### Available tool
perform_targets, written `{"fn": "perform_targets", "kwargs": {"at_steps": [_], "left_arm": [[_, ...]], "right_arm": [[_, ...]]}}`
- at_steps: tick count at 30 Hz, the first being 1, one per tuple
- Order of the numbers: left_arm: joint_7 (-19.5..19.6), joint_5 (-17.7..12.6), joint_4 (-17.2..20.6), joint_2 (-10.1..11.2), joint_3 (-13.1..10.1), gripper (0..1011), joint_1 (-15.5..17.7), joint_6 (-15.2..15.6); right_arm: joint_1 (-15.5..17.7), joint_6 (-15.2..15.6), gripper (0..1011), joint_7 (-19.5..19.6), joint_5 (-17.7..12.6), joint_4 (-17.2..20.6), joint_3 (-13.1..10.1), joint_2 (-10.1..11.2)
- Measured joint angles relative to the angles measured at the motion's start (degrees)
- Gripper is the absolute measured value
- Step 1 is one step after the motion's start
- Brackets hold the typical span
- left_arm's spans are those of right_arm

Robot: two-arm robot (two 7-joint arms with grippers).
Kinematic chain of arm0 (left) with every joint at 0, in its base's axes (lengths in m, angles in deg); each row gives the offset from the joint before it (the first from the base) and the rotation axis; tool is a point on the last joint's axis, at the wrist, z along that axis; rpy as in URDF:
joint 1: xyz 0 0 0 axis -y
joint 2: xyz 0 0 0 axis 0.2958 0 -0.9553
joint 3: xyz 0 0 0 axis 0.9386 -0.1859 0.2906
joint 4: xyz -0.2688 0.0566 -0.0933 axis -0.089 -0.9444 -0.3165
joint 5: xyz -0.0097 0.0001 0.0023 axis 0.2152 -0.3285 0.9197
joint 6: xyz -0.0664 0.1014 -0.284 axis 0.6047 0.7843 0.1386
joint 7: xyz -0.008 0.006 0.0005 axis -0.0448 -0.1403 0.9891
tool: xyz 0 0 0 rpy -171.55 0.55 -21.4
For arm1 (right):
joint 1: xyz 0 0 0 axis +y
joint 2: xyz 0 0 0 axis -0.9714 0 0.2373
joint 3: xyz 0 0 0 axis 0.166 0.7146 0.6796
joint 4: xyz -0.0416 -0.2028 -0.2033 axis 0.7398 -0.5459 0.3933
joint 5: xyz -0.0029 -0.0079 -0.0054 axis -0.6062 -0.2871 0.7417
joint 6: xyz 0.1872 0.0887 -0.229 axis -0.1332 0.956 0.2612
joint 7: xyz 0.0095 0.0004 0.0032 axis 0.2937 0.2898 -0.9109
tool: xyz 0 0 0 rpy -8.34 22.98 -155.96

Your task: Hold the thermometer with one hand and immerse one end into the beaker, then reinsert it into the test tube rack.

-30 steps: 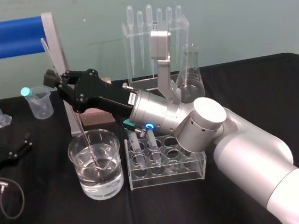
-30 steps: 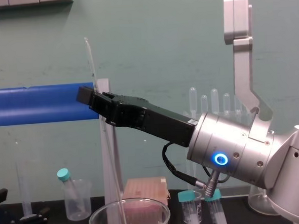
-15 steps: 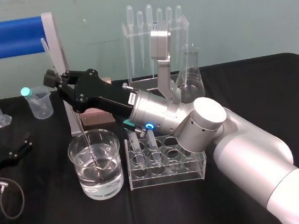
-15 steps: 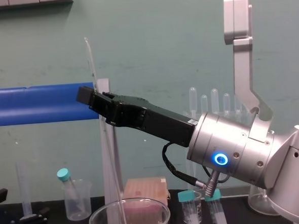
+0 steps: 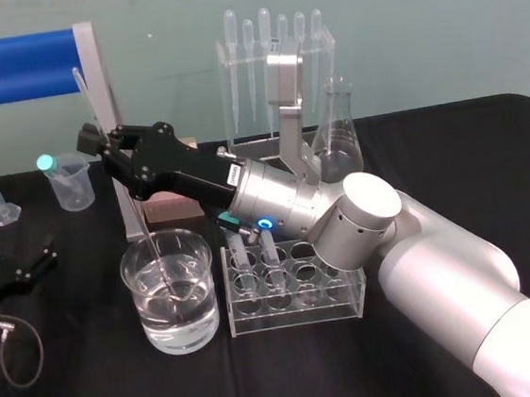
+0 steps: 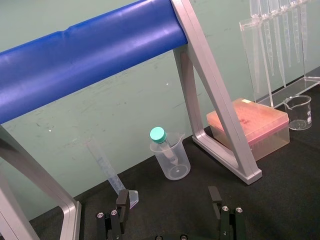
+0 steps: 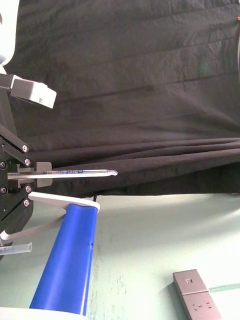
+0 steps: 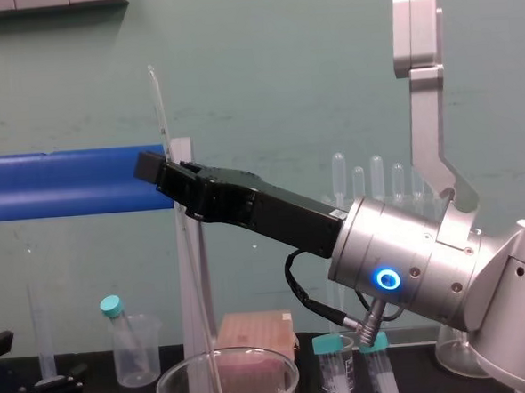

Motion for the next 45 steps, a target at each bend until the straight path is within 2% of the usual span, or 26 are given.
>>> {"fn": "perform_targets", "kwargs": {"at_steps": [10,24,30,32,35,36,40,45], "left_arm": [[0.00,0.01,0.00,0.00,0.00,1008,0.00,0.00],[0.00,0.00,0.00,0.00,0.00,1008,0.00,0.00],[0.00,0.00,0.00,0.00,0.00,1008,0.00,0.00],[0.00,0.01,0.00,0.00,0.00,1008,0.00,0.00],[0.00,0.00,0.00,0.00,0.00,1008,0.00,0.00],[0.00,0.00,0.00,0.00,0.00,1008,0.00,0.00],[0.00,0.00,0.00,0.00,0.00,1008,0.00,0.00],[0.00,0.00,0.00,0.00,0.00,1008,0.00,0.00]], "right_arm": [[0.63,-0.09,57,-1.33,-1.95,1.22,-1.14,-0.09],[2.50,-1.33,57,0.80,-2.94,12.22,-3.23,3.47],[2.76,-2.93,57,1.55,-4.09,16.26,-5.13,4.99],[3.21,-3.65,57,3.08,-3.78,18.15,-6.17,6.07],[4.84,-4.43,57,7.45,-1.80,22.09,-8.47,8.66],[4.84,-4.43,57,7.45,-1.80,22.09,-8.47,8.66],[8.77,-4.19,57,13.64,0.93,27.29,-12.07,12.22],[13.51,-3.02,57,18.50,2.78,31.99,-15.82,15.07]]}}
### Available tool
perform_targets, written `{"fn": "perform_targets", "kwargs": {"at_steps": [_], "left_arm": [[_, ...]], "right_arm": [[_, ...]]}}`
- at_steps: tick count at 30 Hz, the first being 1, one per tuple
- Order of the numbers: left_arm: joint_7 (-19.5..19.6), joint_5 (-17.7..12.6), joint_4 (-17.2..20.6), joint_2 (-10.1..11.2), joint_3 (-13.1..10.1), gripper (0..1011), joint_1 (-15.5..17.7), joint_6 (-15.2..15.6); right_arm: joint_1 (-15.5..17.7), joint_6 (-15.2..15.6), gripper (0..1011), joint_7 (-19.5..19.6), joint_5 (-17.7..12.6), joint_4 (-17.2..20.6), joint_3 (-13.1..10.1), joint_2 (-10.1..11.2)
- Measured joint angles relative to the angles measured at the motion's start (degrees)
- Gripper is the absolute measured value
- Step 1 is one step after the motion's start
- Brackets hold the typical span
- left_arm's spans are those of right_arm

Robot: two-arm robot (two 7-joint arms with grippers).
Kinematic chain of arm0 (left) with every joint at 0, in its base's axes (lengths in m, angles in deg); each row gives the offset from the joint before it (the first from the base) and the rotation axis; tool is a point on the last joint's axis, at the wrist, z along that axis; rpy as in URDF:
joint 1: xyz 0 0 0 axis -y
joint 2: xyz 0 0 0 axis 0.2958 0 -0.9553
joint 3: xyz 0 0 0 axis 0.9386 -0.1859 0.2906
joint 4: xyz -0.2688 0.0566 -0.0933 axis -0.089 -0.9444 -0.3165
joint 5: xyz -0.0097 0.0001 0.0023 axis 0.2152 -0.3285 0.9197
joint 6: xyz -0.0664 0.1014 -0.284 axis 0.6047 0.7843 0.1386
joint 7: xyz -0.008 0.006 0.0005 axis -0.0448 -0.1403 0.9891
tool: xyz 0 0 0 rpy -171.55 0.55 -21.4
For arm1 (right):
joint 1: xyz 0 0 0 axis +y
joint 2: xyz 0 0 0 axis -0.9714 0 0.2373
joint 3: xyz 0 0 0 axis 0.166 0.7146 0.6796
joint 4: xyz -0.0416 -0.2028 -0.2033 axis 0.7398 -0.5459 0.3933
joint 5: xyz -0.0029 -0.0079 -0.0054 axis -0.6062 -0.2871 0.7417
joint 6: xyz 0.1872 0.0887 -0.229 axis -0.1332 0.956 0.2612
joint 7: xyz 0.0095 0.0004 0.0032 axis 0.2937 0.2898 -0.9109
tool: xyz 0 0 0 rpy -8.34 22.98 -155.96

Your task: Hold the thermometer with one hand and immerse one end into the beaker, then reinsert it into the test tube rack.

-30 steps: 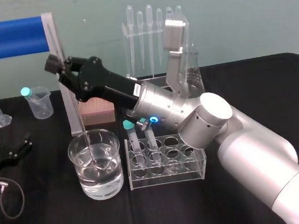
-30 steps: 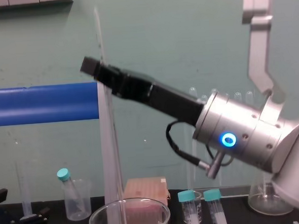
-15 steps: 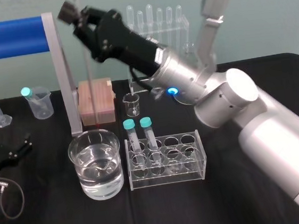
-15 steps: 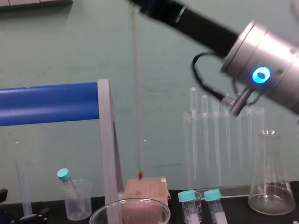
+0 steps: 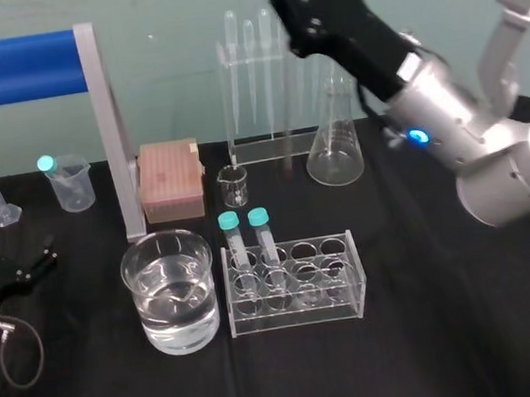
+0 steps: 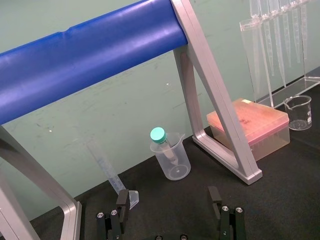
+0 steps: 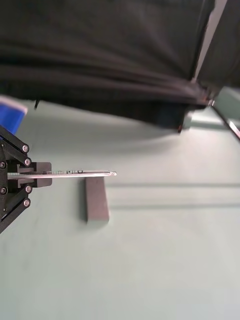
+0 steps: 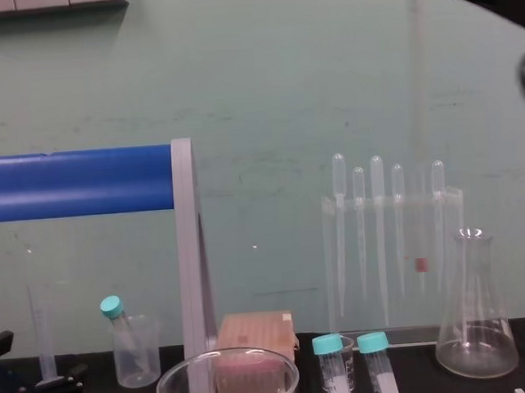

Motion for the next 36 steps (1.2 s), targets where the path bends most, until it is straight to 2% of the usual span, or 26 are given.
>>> {"fn": "perform_targets", "kwargs": {"at_steps": [6,13,19,26,36], "left_arm": [[0.00,0.00,0.00,0.00,0.00,1008,0.00,0.00],[0.00,0.00,0.00,0.00,0.00,1008,0.00,0.00],[0.00,0.00,0.00,0.00,0.00,1008,0.00,0.00],[0.00,0.00,0.00,0.00,0.00,1008,0.00,0.00],[0.00,0.00,0.00,0.00,0.00,1008,0.00,0.00]], "right_arm": [[5.50,1.80,57,3.97,1.48,3.75,-3.75,2.32],[8.85,3.25,57,5.24,1.85,3.27,-5.28,2.06],[9.30,3.71,57,5.00,2.03,0.24,-5.29,0.70],[8.08,3.92,57,3.03,1.93,-3.33,-4.54,-0.58],[6.85,4.32,57,1.91,1.93,-5.72,-3.64,-1.37]]}}
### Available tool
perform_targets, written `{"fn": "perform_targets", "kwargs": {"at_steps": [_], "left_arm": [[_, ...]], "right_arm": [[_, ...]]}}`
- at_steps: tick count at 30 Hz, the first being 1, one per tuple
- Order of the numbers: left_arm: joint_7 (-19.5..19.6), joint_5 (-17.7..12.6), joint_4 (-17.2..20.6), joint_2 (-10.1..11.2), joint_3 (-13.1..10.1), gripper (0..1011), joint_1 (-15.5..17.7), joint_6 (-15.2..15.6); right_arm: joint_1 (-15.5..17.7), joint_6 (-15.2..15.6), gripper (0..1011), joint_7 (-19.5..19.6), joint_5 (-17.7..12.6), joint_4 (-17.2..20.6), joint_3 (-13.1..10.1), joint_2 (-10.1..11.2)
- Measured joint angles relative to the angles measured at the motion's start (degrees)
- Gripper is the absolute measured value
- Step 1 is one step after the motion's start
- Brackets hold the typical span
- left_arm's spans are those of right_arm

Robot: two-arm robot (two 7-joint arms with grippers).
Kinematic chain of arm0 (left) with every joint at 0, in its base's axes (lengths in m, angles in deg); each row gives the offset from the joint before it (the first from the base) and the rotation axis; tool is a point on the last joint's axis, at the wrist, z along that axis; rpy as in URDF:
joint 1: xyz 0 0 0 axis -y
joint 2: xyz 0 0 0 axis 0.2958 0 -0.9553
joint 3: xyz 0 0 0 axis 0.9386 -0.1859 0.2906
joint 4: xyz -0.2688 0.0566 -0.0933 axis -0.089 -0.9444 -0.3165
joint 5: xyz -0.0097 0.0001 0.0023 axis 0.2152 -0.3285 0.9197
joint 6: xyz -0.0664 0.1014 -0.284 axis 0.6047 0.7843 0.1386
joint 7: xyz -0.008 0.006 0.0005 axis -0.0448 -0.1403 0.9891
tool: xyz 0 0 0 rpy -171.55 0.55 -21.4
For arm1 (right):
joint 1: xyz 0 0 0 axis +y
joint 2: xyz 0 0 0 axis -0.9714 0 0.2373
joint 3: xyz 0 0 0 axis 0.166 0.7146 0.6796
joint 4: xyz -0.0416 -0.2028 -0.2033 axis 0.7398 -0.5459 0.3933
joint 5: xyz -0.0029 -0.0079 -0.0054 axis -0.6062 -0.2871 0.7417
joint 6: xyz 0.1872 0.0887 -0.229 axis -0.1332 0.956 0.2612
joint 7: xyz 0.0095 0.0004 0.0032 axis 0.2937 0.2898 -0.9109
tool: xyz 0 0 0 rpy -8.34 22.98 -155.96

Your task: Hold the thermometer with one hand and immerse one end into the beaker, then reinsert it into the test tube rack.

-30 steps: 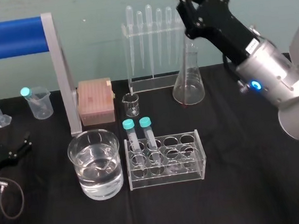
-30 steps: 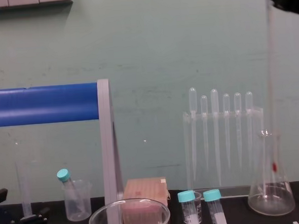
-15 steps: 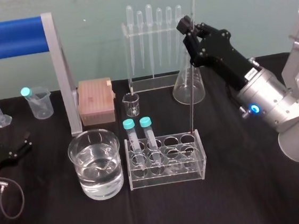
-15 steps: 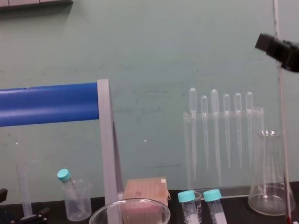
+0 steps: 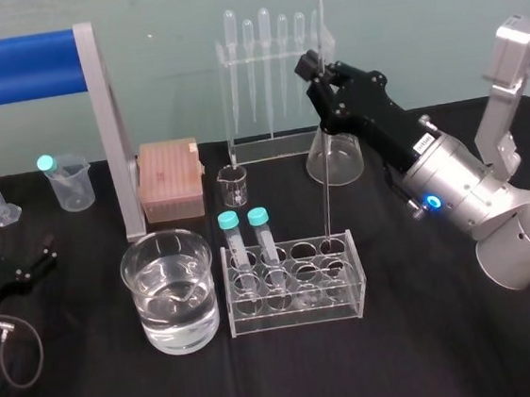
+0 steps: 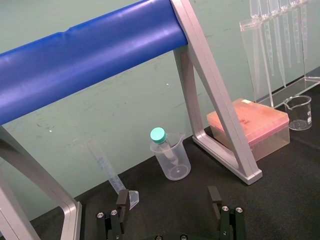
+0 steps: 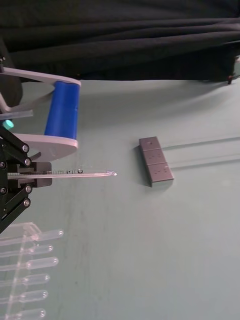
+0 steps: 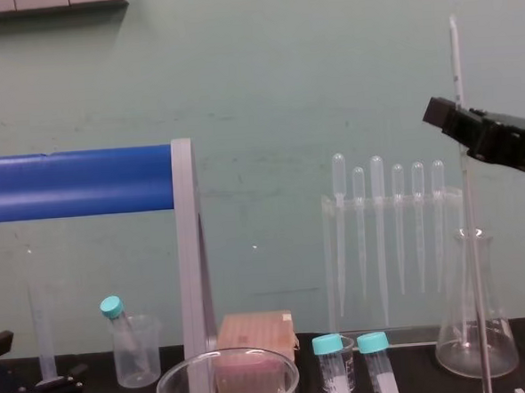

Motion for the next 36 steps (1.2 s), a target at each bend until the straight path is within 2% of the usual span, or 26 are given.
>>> {"fn": "perform_targets", "kwargs": {"at_steps": [9,23,36], "left_arm": [[0.00,0.00,0.00,0.00,0.00,1008,0.00,0.00],[0.00,0.00,0.00,0.00,0.00,1008,0.00,0.00],[0.00,0.00,0.00,0.00,0.00,1008,0.00,0.00]], "right_arm": [[-1.09,1.18,57,-0.33,1.34,-1.87,1.29,0.21],[-3.30,1.81,57,-2.44,1.31,-5.65,3.41,-0.60],[-3.57,2.34,57,-2.52,1.28,-7.13,4.01,-0.44]]}}
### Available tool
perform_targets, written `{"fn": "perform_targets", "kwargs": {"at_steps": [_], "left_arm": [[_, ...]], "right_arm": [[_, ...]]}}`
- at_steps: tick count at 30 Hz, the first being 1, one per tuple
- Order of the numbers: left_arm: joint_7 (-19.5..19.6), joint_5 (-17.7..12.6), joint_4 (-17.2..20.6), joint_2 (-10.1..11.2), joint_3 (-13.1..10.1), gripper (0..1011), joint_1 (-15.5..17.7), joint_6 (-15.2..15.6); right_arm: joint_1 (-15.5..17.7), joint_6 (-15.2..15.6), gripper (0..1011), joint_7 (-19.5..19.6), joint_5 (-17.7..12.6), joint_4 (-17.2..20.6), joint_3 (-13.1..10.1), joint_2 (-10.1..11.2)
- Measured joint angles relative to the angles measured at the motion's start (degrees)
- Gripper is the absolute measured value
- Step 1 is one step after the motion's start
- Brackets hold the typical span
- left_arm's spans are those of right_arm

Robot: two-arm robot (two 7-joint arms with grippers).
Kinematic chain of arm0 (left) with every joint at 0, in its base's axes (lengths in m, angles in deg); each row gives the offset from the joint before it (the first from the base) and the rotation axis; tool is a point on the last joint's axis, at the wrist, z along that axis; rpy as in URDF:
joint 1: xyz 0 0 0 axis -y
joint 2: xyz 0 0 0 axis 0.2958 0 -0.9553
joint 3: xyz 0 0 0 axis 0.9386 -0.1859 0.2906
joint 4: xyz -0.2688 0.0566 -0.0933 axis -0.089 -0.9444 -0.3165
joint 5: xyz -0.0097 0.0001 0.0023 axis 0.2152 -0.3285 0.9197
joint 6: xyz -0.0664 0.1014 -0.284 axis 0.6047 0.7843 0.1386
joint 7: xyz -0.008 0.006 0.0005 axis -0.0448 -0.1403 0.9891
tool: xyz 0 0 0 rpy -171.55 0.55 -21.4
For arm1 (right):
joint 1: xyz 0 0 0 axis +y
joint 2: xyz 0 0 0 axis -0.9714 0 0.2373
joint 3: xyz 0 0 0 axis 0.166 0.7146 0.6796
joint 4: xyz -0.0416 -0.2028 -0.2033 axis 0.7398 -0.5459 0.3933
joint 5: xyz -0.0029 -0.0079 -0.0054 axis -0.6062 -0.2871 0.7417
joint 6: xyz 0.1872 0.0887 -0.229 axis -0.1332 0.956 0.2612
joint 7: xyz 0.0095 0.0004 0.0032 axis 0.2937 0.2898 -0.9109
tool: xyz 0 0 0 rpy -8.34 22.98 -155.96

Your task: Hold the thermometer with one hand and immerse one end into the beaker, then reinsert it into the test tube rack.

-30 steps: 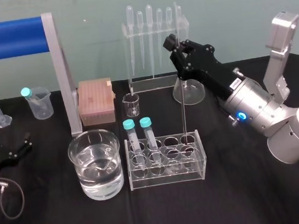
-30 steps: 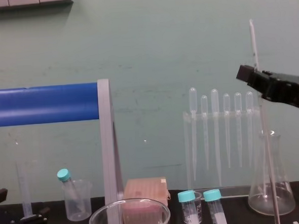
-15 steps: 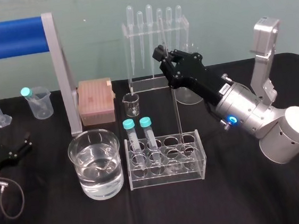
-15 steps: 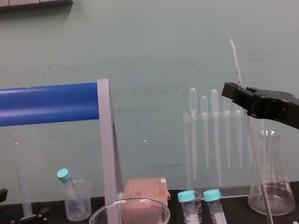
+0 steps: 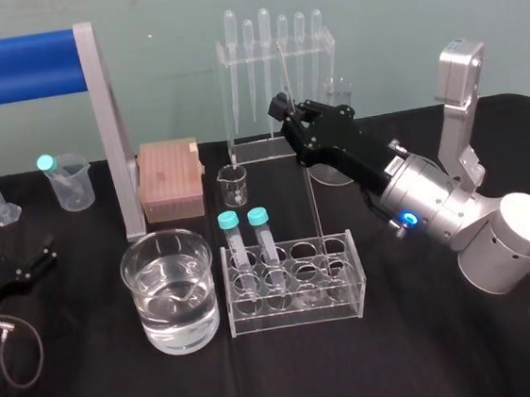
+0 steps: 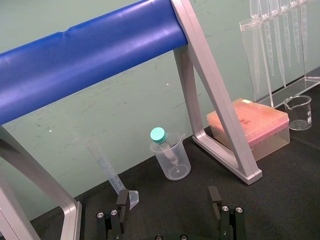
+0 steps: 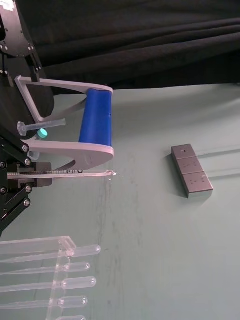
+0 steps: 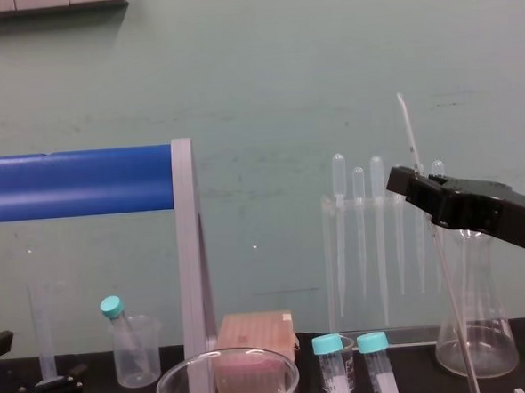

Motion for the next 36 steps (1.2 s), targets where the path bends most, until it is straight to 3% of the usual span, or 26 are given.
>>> {"fn": "perform_targets", "kwargs": {"at_steps": [36], "left_arm": [[0.00,0.00,0.00,0.00,0.00,1008,0.00,0.00]], "right_arm": [[-0.19,1.14,57,0.26,-0.29,-1.27,0.62,-0.07]]}}
